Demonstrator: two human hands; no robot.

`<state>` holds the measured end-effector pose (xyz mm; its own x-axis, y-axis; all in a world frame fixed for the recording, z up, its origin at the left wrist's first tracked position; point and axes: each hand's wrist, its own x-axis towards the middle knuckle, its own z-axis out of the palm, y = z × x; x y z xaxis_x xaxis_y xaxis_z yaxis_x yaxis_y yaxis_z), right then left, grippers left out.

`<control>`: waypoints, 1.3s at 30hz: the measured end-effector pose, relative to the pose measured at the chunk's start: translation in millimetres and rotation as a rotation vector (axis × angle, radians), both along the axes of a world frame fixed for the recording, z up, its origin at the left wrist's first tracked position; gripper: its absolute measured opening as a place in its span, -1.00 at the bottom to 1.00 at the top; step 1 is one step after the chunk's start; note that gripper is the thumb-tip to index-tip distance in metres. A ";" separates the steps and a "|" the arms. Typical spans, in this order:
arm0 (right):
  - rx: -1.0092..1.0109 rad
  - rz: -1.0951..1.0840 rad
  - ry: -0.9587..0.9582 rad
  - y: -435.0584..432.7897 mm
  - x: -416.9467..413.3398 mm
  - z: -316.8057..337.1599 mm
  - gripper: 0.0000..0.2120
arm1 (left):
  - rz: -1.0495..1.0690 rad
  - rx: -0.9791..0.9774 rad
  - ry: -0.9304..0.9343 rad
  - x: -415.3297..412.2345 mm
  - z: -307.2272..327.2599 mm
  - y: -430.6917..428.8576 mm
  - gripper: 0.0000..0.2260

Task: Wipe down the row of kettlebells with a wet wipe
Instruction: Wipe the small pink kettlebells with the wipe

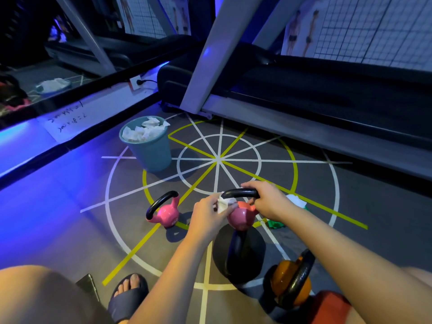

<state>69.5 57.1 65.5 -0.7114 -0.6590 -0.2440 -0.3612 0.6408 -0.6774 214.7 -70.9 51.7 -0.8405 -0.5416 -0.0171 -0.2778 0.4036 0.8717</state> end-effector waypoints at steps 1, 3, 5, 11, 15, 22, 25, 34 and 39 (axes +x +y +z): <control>0.011 0.004 0.014 -1.4 1.1 0.4 -0.43 | -0.001 -0.055 0.002 -3.3 4.3 2.5 -0.74; 0.033 0.025 0.047 -3.5 3.1 2.2 -0.43 | -0.036 -0.144 0.032 -9.3 12.3 8.6 -0.64; 0.062 0.044 0.073 -5.1 4.7 5.3 -0.48 | -0.101 -0.254 0.046 -13.9 18.5 17.7 -0.56; 0.073 0.019 0.062 -6.8 4.5 8.6 -0.41 | -0.247 -0.116 -0.023 2.1 19.0 8.4 -0.34; 0.090 0.019 0.063 -6.6 4.8 9.5 -0.36 | -0.307 0.457 0.056 5.9 21.7 -6.6 -0.56; 0.053 -0.051 0.001 -1.1 4.7 9.1 -0.43 | -0.247 0.163 -0.069 20.1 -1.0 -14.3 -0.68; 0.043 -0.060 -0.004 -1.1 5.9 9.0 -0.42 | -0.260 0.075 -0.020 16.4 -3.0 -15.5 -0.82; 0.082 -0.071 0.119 -10.0 19.8 11.7 -0.46 | 0.061 0.140 -0.006 2.8 -25.9 2.6 -0.84; 0.113 -0.051 0.149 -7.4 17.8 14.5 -0.45 | 0.129 0.206 0.096 0.2 -15.4 6.2 -0.89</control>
<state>87.3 49.7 80.0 -0.7767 -0.5960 -0.2039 -0.4176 0.7296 -0.5416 214.9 -64.7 36.3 -0.7676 -0.6380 -0.0616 -0.2277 0.1815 0.9567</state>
